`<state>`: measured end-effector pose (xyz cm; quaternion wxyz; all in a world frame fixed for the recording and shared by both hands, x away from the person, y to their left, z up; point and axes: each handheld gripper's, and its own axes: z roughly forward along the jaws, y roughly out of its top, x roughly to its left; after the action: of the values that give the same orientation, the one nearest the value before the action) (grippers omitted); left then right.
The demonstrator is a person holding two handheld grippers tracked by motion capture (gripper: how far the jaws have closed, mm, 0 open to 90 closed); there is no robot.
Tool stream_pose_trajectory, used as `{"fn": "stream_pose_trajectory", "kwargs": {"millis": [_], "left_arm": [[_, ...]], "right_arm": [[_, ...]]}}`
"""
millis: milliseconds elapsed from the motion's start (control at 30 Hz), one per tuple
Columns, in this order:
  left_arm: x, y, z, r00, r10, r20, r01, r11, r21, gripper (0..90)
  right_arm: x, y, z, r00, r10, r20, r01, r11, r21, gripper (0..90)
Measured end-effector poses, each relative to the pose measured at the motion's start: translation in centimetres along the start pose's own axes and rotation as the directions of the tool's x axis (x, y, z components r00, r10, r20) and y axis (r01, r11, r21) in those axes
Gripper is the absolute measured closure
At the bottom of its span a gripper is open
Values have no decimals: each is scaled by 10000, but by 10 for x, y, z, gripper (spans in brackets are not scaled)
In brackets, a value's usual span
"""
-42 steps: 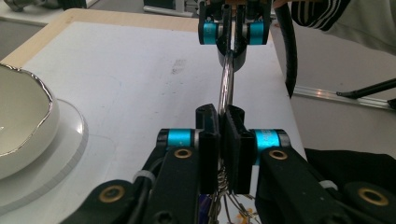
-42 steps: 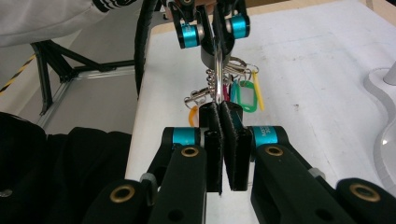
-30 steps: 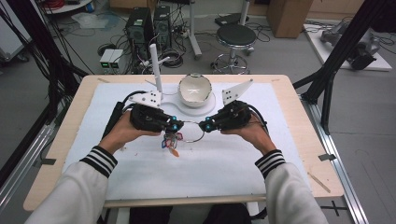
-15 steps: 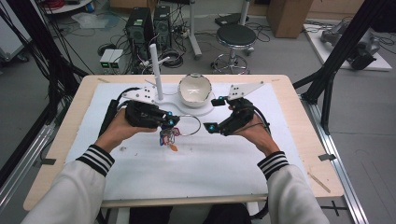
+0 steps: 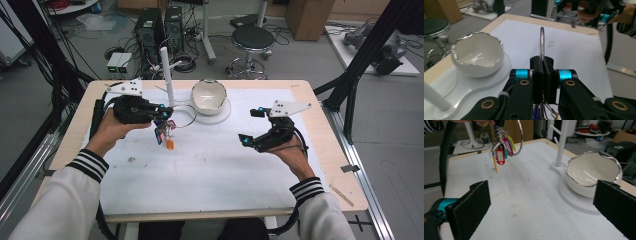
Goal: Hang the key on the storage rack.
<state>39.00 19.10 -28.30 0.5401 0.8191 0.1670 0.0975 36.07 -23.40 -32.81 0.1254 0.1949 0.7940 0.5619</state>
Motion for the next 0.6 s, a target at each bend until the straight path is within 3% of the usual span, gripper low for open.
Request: {"fn": "stream_pose_trajectory", "kwargs": {"millis": [133, 200, 233, 300, 533, 600], "left_arm": [[7, 5, -5, 9995, 106, -287, -104, 9999, 71, 872], [13, 7, -8, 9994, 70, -352, -66, 9999, 116, 872], [20, 9, -11, 9988, -29, -483, 38, 9998, 184, 872], [26, 11, -13, 9983, -53, -572, 63, 9998, 171, 872], [41, 14, -14, 9966, -132, -814, 146, 9998, 163, 872], [49, 13, -14, 9956, -319, -885, 321, 9995, 12, 872]], "right_arm": [[-1, -9, -7, 9995, -19, 330, 22, 10000, -64, 8], [1, -14, -12, 9991, 1, 435, 10, 9997, -253, 8], [2, -20, -18, 9990, 201, 408, -174, 9977, -660, 8], [3, -26, -23, 9979, 270, 583, -226, 9969, -751, 8], [4, -50, -36, 9910, 546, 1223, -417, 9935, -1056, 8], [4, -57, -38, 9882, 586, 1413, -423, 9924, -1158, 8]]}}
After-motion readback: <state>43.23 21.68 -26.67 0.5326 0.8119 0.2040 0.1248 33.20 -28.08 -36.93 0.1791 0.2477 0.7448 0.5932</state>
